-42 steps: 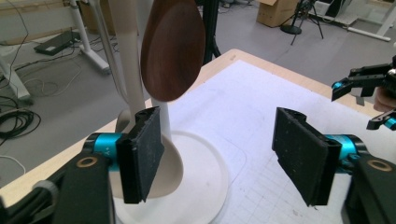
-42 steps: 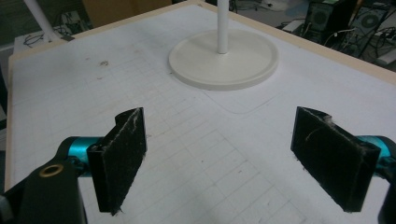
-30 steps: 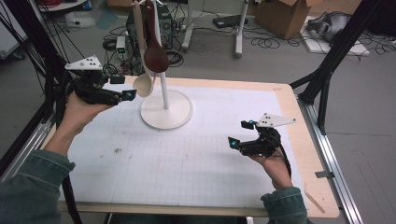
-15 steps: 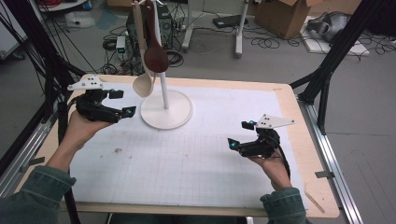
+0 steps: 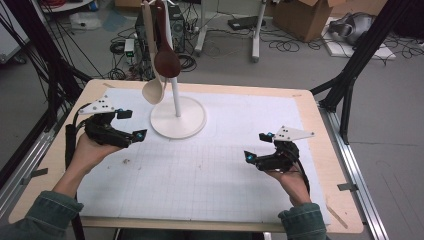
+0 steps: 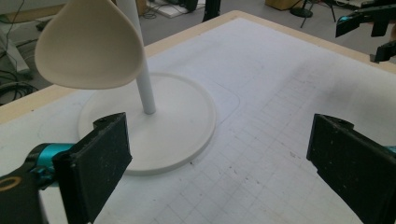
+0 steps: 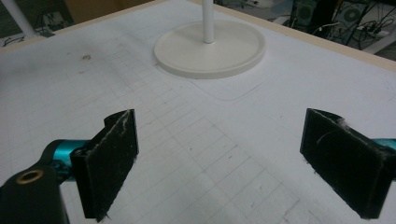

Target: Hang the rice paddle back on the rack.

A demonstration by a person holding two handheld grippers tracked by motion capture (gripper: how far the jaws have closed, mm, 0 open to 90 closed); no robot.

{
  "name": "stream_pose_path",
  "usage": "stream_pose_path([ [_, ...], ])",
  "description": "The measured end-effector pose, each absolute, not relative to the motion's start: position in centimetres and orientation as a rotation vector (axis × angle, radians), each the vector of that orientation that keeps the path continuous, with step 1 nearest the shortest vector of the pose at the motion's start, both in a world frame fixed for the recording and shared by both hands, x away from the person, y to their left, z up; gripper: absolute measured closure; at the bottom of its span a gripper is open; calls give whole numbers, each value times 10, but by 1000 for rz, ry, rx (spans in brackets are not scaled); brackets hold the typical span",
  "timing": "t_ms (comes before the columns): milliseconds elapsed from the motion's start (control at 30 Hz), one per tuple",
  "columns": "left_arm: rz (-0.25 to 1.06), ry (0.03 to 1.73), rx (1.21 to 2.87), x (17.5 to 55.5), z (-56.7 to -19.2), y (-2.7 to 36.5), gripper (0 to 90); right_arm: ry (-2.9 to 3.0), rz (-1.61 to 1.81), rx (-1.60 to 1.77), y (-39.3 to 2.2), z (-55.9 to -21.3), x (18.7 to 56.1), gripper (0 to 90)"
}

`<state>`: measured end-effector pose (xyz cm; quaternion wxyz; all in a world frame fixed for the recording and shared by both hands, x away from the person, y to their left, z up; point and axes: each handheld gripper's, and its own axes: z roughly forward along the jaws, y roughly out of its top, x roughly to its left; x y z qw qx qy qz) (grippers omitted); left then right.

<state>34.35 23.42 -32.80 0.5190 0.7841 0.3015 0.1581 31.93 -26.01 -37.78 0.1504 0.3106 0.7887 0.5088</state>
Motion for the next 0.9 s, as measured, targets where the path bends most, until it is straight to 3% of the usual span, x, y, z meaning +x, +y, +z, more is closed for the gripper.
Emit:
stream_pose_path([
  [900, 404, 742, 1899, 314, -362, 239, 64, 2256, 1440, 939, -271, -394, 305, 104],
])
